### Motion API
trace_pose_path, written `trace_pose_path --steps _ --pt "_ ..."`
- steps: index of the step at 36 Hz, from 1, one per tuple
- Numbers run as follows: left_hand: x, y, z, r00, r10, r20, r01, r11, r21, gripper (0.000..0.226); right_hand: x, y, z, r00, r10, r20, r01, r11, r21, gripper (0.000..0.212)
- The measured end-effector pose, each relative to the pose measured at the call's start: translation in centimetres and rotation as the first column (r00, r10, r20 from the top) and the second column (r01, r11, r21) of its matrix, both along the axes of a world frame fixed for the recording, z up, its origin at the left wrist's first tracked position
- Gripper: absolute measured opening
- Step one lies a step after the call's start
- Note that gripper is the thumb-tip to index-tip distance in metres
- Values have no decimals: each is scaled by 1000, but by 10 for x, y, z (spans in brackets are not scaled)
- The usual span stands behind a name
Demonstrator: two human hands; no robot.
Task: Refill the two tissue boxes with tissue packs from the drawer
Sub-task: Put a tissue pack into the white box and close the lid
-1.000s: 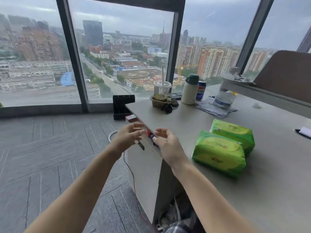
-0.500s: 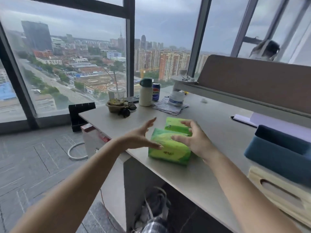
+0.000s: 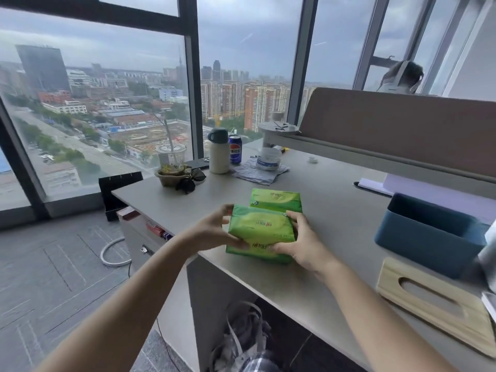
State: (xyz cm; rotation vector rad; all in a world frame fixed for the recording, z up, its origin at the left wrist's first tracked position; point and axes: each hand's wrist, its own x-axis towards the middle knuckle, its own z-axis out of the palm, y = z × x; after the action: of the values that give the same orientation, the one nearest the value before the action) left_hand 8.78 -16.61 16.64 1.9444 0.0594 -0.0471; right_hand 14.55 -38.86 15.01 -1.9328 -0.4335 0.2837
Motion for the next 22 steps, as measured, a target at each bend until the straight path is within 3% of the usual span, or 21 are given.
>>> trace_pose_path --steps 6,12,17,22 --pt "9 -31 31 997 -34 76 36 999 -24 104 2 -34 32 999 -19 44 19 1000 13 113" --pt "32 -92 68 982 -85 167 89 996 -12 104 5 -103 79 987 -65 148 60 998 36 86" --pt "64 -158 92 960 -153 234 160 987 -9 113 10 -168 107 950 -209 232 203 978 52 78" --pt "96 -237 106 915 -279 293 304 952 -44 86 13 -244 126 892 -340 299 346 938 37 93"
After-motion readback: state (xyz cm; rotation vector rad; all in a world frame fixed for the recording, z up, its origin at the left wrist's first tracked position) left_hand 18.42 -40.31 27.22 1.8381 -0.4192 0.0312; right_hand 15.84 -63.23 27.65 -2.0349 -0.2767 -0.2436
